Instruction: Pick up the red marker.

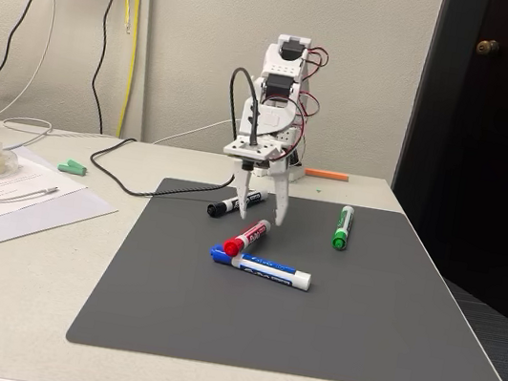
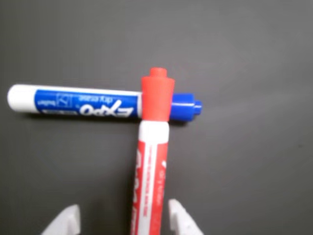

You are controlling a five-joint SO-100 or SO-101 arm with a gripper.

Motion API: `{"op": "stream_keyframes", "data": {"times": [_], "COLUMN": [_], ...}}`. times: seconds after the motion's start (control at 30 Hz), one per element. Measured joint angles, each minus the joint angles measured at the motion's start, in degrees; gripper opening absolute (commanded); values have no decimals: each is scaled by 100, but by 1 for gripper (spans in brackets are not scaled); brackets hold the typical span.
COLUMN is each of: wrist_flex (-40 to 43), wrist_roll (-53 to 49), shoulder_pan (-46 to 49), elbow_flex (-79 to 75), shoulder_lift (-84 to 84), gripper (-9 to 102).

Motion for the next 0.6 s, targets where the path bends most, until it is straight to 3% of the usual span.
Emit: {"op": "stream_keyframes", "data": {"times": [0.6], "wrist_flex": [-448], "wrist_roll": [-457], "shoulder_pan": [211], "elbow_flex": [-18], "shoulder_lift": [-360], "gripper": [34]}}
